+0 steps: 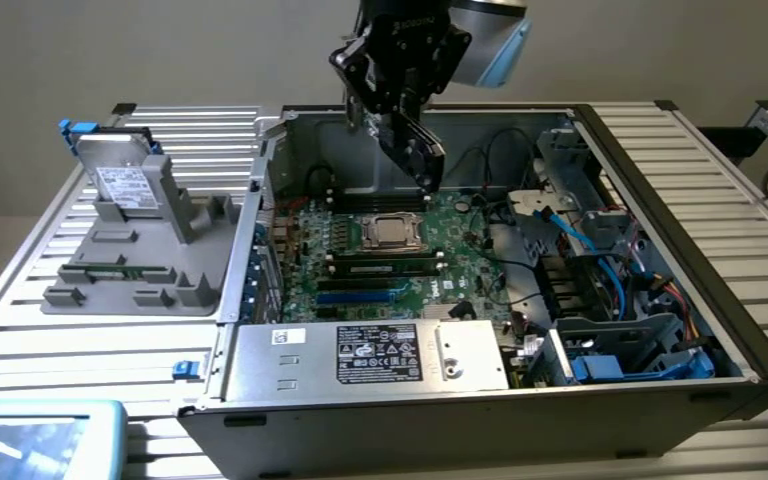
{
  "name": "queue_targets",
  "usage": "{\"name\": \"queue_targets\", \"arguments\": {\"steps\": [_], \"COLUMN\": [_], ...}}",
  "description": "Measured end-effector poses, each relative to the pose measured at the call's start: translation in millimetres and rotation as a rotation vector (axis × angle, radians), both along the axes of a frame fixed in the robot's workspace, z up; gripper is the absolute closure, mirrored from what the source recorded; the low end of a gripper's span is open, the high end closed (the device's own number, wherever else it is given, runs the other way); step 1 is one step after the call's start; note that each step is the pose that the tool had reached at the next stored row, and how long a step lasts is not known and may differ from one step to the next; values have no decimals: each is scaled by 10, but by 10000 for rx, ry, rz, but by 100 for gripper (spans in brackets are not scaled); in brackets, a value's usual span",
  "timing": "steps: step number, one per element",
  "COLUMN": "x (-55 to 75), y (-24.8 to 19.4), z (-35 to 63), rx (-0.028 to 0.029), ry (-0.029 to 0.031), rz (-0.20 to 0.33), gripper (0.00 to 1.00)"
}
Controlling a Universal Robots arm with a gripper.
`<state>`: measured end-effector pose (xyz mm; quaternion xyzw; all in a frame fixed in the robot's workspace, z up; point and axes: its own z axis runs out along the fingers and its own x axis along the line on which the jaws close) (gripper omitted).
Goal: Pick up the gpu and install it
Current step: 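Insert the gpu into the slot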
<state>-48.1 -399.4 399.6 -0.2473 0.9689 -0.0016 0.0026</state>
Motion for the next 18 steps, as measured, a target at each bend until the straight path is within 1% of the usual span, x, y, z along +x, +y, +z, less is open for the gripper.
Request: {"name": "queue_targets", "arguments": {"steps": [18], "x": [3], "y": [0], "z": [-2], "rx": [6], "ry": [-1], "rz": [3280], "gripper": [72]}}
